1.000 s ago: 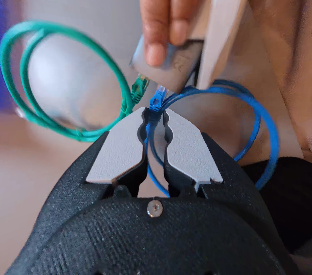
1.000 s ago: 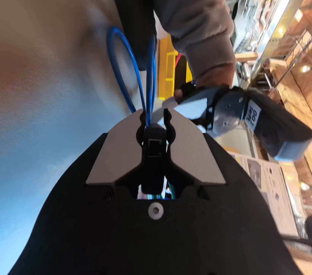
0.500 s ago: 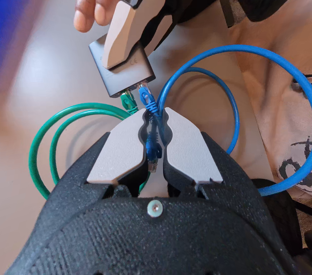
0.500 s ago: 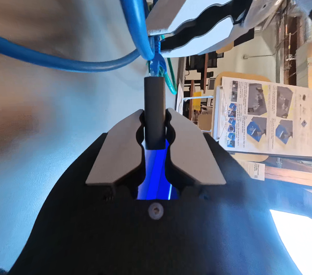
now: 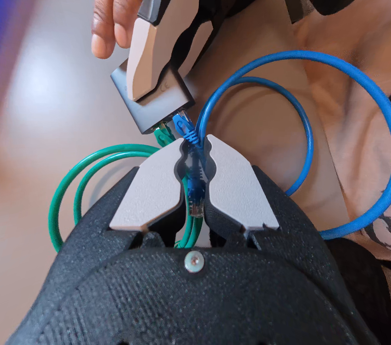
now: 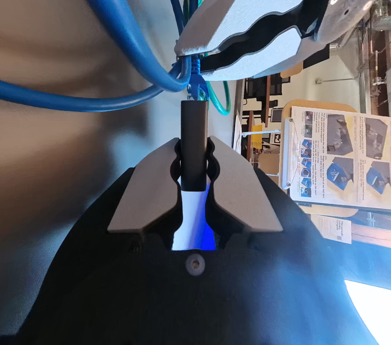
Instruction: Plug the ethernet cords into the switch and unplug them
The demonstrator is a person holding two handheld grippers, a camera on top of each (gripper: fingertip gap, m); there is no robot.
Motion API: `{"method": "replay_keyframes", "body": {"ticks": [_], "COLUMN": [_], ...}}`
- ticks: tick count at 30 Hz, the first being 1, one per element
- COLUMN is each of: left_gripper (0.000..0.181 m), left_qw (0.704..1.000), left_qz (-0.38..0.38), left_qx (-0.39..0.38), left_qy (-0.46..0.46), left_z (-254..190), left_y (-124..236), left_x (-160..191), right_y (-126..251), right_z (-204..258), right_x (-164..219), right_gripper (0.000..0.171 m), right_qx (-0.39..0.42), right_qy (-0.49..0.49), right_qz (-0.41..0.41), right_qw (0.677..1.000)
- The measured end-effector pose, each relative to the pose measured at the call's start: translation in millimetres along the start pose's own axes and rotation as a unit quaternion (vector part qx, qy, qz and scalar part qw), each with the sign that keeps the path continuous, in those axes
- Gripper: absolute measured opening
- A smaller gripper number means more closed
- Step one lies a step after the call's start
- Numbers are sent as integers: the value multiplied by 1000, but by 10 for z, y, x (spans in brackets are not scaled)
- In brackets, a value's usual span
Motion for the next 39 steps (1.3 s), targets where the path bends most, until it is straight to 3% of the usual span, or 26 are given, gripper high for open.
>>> {"method": "replay_keyframes", "body": {"ticks": [1,6,11,18,20,23,29,35,39], "left_gripper": [14,15,15,15,16,23,26,28,32], "left_qw": [1000,997,990,978,981,981,944,925,903], "left_qz": [-11,-39,-82,-182,-185,-156,-131,-162,-123], "left_qx": [-8,-66,-83,18,3,-110,-293,-302,-343], "left_qy": [6,-21,-83,-96,-65,-33,-82,-165,-229], "left_z": [26,154,82,-109,37,463,650,109,177], "left_y": [9,145,256,390,401,552,1016,902,656], "left_x": [-18,-63,-140,-231,-175,-49,-150,-506,-571], "right_y": [5,33,215,455,478,458,528,474,461], "right_z": [-20,-200,-332,-403,-374,-387,-512,-487,-676], "right_x": [25,88,42,-153,-163,-32,82,9,-173], "right_gripper": [20,22,29,33,27,22,21,22,21], "right_qx": [3,21,40,15,-11,-22,-9,-12,-18], "right_qy": [-5,-43,-101,-159,-169,-205,-169,-161,-209], "right_qz": [3,21,-90,-213,-206,-172,-86,11,-13], "right_qw": [1000,999,990,964,964,963,982,987,978]}}
Point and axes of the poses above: each gripper's, where its closed fingertips meet, y back along the fingers, x out of its underside, z = x × y across the jaws, the point moved 2 cm from there along y, back along the fingers, and after that the axes turned 13 degrees about -x, right-handed, at the moved point
